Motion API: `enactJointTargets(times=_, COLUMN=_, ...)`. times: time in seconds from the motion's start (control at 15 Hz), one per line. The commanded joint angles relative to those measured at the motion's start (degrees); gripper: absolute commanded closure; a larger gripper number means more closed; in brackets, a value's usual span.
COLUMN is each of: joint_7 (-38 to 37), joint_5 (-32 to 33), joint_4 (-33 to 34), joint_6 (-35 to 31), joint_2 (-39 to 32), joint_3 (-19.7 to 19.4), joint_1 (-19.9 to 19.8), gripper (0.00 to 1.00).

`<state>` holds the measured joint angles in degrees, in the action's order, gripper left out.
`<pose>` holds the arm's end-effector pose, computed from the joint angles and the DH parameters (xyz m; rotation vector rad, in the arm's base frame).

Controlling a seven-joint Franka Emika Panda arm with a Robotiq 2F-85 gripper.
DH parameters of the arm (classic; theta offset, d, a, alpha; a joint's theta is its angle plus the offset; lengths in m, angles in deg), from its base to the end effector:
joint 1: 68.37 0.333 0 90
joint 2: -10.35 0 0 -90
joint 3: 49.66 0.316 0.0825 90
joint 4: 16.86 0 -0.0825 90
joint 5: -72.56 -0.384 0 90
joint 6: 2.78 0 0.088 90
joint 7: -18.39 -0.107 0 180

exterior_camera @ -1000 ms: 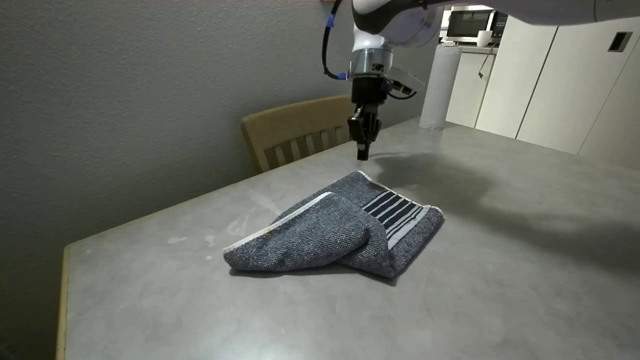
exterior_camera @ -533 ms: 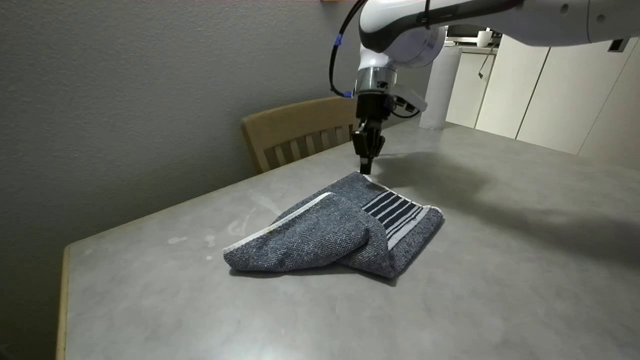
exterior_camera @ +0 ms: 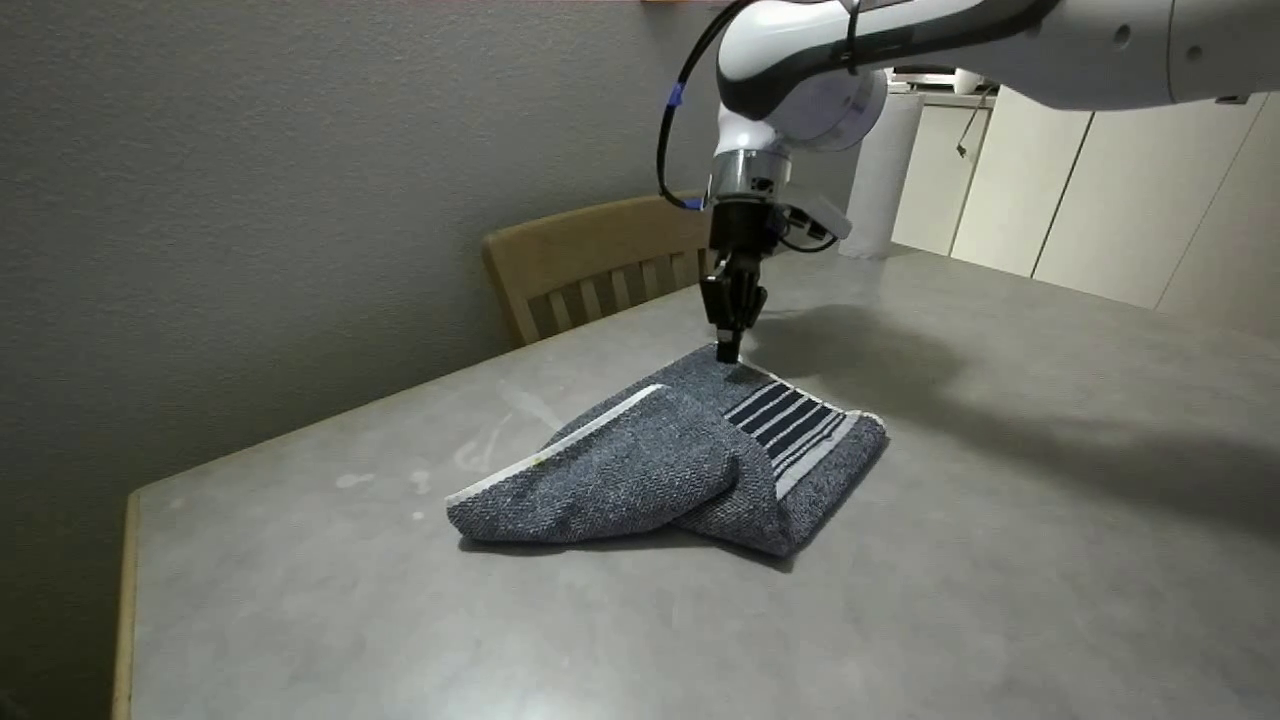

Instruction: Unfold the grey towel.

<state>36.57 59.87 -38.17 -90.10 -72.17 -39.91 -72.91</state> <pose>0.7734 0.0096 0.1637 -2.6684 -0.3532 0.2880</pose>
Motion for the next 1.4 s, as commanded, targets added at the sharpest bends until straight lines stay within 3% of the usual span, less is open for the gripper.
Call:
enactJointTargets(times=0.0, joint_7=0.39, joint_5=-0.24, joint_4=0.73, joint_6=-0.91, joint_2=-1.59, joint_3=0.86, joint_1=-0.53, gripper=1.0)
enactJointTargets(times=0.67, joint_7=0.25, joint_5=1.36, joint_4=-0.69, joint_6=-2.23, joint_2=-2.03, joint_3=-0.81, joint_1=0.0, gripper=1.0)
enactJointTargets(times=1.33, joint_7=-0.25, joint_5=12.77, joint_4=-0.48, joint_6=-1.61, joint_2=-1.47, joint_3=-9.57, joint_1=1.03, gripper=1.0)
